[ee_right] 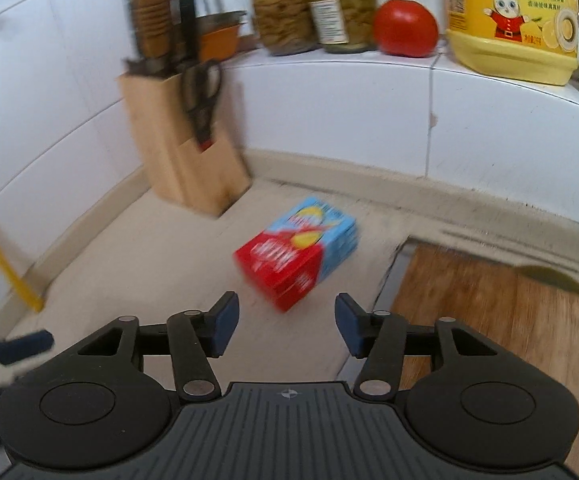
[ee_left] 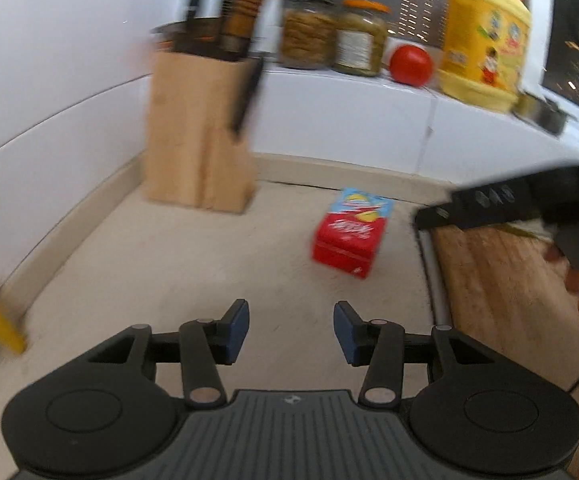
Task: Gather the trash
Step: 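Move both tools back up to the counter toward the red drink carton, then grasp the red-and-blue Ice Tea carton with the right tool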
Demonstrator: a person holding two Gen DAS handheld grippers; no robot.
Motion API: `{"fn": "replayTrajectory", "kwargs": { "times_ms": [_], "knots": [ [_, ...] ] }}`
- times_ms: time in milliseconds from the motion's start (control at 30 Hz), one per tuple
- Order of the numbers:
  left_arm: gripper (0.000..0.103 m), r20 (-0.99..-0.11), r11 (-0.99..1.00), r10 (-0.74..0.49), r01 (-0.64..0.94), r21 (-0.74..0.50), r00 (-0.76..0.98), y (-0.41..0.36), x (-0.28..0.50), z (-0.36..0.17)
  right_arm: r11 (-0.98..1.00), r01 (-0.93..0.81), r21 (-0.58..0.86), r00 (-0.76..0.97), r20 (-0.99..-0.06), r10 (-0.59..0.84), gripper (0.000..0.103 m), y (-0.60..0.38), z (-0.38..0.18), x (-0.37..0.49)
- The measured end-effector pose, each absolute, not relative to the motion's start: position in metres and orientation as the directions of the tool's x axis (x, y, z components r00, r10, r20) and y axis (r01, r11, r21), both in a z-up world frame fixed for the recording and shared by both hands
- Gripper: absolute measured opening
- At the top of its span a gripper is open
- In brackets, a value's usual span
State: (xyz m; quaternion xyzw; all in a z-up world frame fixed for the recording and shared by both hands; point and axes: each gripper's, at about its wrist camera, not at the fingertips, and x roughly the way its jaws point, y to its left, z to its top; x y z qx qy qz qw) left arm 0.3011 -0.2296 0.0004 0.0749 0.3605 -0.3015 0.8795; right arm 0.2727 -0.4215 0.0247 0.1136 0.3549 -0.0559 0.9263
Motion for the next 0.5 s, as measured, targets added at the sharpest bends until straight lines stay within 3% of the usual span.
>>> {"fn": "replayTrajectory", "kwargs": {
  "times_ms": [233, 500],
  "knots": [
    [0.044, -0.679, 0.727, -0.505, 0.686, -0.003, 0.533, -0.29, 0.335, -0.014, 0.966, 0.179, 0.188, 0.687, -0.727, 0.014, 0.078, -0.453, 0.018, 0.339],
    [0.062, -0.679, 0.639, -0.537, 0.767, 0.06, 0.501, -0.331, 0.363, -0.027, 0.952, 0.2, 0.231, 0.648, -0.76, 0.048, 0.08, -0.48, 0.002, 0.392]
  ]
}}
